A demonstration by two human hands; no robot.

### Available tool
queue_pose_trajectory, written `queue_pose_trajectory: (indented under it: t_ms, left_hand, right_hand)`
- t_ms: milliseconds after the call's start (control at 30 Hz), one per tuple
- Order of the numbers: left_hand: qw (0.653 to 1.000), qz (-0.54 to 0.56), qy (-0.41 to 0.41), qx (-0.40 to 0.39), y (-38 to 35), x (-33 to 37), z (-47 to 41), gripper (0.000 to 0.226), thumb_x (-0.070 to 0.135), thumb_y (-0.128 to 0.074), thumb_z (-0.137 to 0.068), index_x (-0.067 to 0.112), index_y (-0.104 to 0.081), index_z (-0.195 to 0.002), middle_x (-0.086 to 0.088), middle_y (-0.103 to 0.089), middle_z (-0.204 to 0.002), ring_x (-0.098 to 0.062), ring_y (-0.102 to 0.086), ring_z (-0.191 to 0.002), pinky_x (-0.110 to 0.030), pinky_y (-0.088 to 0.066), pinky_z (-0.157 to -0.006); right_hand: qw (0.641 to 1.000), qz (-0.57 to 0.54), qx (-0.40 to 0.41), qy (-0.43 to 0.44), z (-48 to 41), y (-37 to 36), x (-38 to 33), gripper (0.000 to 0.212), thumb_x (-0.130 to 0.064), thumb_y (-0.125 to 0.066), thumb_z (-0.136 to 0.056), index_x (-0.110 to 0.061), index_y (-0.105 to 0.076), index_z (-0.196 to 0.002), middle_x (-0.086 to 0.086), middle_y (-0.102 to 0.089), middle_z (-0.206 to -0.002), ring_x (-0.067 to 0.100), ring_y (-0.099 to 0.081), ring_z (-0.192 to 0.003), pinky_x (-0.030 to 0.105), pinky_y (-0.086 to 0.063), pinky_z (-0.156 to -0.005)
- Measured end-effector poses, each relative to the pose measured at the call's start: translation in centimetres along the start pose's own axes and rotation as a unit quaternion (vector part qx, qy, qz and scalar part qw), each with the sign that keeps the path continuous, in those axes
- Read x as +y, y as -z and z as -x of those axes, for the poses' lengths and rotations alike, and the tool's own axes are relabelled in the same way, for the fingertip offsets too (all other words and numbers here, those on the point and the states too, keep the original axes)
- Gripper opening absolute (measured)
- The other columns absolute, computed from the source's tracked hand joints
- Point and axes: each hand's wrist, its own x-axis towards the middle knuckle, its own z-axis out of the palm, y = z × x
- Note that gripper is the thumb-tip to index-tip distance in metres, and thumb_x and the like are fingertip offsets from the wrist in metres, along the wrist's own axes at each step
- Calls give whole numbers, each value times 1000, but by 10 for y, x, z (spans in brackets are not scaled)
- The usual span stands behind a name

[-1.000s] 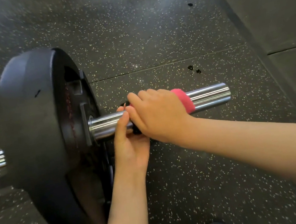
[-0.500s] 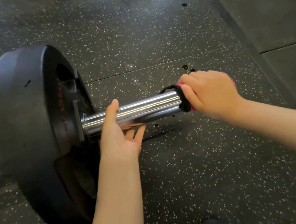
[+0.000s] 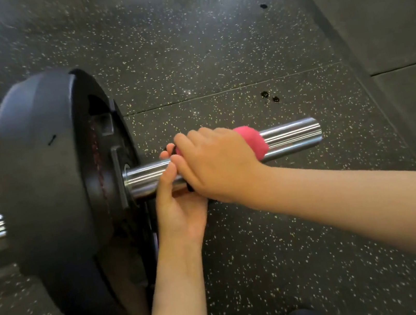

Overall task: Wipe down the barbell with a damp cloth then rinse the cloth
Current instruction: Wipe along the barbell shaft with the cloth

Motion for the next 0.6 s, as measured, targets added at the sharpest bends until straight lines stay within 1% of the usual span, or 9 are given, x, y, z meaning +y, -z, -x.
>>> queue_pose_trajectory:
  t_ms: [33,67,133,200,267,333,467,533,600]
  left_hand:
    - [1000,8,-5,7,-1,-1,1,41,23,-84,-59,22,-67,-96,7,-66,-105,-11,-61,-103,-30,-51,-92]
    - [999,13,-15,29,-5,-2,3,34,25,-79,-65,21,-66,-95,7,-67,-102,-11,-63,-101,-29,-52,-90]
    - [995,-2,-25,100,-18,-2,7,21,30,-66,-76,18,-63,-94,5,-70,-92,-11,-66,-91,-28,-54,-83]
    - [983,-29,-14,183,-30,-3,8,29,39,-66,-81,15,-63,-97,0,-72,-90,-14,-69,-86,-33,-54,-85]
    - [964,-44,-7,263,-39,1,8,42,44,-72,-78,13,-63,-105,-5,-73,-96,-20,-71,-90,-40,-53,-91]
    - [949,-70,7,308,-46,3,9,43,45,-76,-74,17,-62,-104,-5,-72,-99,-22,-69,-92,-42,-53,-92]
    - [941,-124,56,311,-49,0,7,41,39,-79,-73,21,-61,-105,-3,-68,-100,-19,-65,-95,-43,-51,-95]
    - [942,-125,58,307,-48,0,6,40,31,-80,-74,19,-61,-107,-5,-68,-100,-20,-66,-93,-43,-50,-97]
    - [946,-119,53,297,-44,1,7,37,24,-79,-75,16,-61,-106,-6,-68,-101,-21,-67,-93,-42,-50,-97]
  right_hand:
    - [1000,-2,-1,4,0,0,1,34,-32,-34,-93,-13,-55,-75,6,-56,-63,28,-53,-53,31,-24,-51]
    - [1000,-2,-7,10,1,2,3,34,-33,-34,-94,-13,-55,-76,5,-56,-63,27,-53,-54,31,-24,-51]
    - [999,0,-32,14,4,7,11,35,-34,-32,-95,-13,-56,-79,4,-57,-65,27,-54,-56,31,-28,-51]
    - [998,1,-62,10,7,12,20,39,-35,-29,-96,-13,-59,-83,2,-59,-69,25,-54,-58,32,-35,-51]
    - [996,7,-85,-3,12,18,34,42,-36,-25,-98,-13,-59,-86,1,-59,-71,23,-54,-59,33,-40,-51]
    - [994,30,-99,-24,21,25,57,44,-36,-22,-99,-14,-59,-87,-1,-59,-71,21,-53,-59,32,-41,-51]
    - [989,96,-91,-72,45,39,100,47,-34,-19,-99,-14,-58,-83,0,-56,-66,22,-48,-54,30,-30,-50]
    - [987,118,-77,-82,49,38,108,45,-32,-20,-99,-14,-56,-79,1,-54,-64,22,-44,-53,30,-27,-50]
    - [988,113,-59,-83,47,33,106,41,-29,-24,-98,-13,-53,-75,1,-52,-61,22,-42,-51,30,-25,-50]
